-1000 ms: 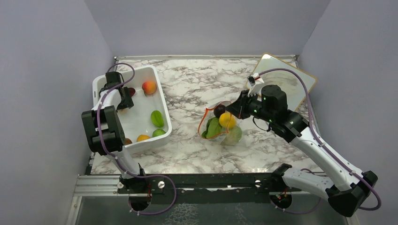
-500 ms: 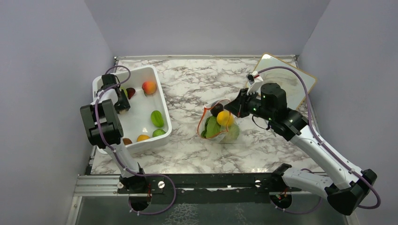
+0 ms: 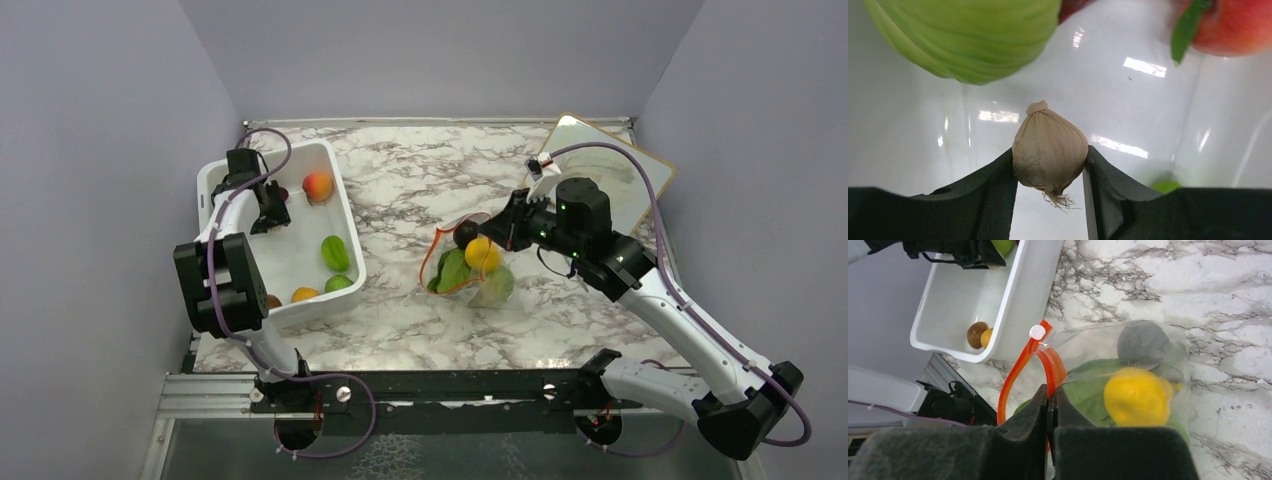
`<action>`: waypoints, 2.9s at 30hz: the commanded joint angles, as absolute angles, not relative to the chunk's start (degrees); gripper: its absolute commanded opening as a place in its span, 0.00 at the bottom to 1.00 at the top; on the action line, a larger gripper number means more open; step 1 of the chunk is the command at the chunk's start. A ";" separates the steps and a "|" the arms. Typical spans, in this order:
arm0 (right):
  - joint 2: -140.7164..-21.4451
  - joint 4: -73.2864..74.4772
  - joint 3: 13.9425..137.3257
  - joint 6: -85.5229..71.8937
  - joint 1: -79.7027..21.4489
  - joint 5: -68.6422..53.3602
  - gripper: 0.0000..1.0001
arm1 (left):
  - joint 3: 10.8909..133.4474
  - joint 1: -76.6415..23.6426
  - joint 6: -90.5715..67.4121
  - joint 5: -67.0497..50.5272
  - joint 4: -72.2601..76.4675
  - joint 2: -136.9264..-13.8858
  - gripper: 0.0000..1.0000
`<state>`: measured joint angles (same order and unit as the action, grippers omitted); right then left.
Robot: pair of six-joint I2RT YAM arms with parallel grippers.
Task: Place the food in the zip-top bag and seal the zipper
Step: Pick up the fake vegetable from the bin, then place the fake vegetable in the zipper food storage bag.
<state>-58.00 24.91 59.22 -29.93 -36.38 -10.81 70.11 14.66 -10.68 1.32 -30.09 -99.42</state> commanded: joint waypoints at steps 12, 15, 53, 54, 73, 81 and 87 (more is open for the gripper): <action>-57.87 18.54 57.14 -31.57 -36.46 -11.70 0.01 | 64.27 4.17 -12.18 -14.39 -33.05 -83.63 0.27; -58.04 18.05 56.42 -31.84 -36.47 -11.68 0.01 | 63.74 3.34 -13.34 -19.11 -33.09 -80.00 0.27; -60.59 14.77 55.20 -33.93 -36.47 -13.70 0.01 | 48.55 -36.43 -39.99 -29.18 0.97 -65.21 0.38; -60.57 14.80 55.26 -33.93 -36.46 -13.78 0.01 | 48.64 -37.09 -39.65 -28.67 0.97 -65.74 0.39; -59.91 14.86 54.76 -33.66 -36.47 -13.45 0.01 | 52.30 -40.25 -36.14 -20.87 -4.70 -66.65 0.66; -58.78 15.21 54.34 -33.35 -36.47 -12.77 0.01 | 58.22 -40.24 -30.54 -10.14 -14.43 -64.79 0.66; -57.28 15.29 53.39 -33.30 -36.47 -12.24 0.01 | 60.13 -40.12 -26.94 4.89 -19.29 -63.55 0.65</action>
<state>-59.51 17.52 54.00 -33.34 -36.38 -12.95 58.89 -39.88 -31.07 -8.60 -14.39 -65.45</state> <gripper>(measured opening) 0.013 0.654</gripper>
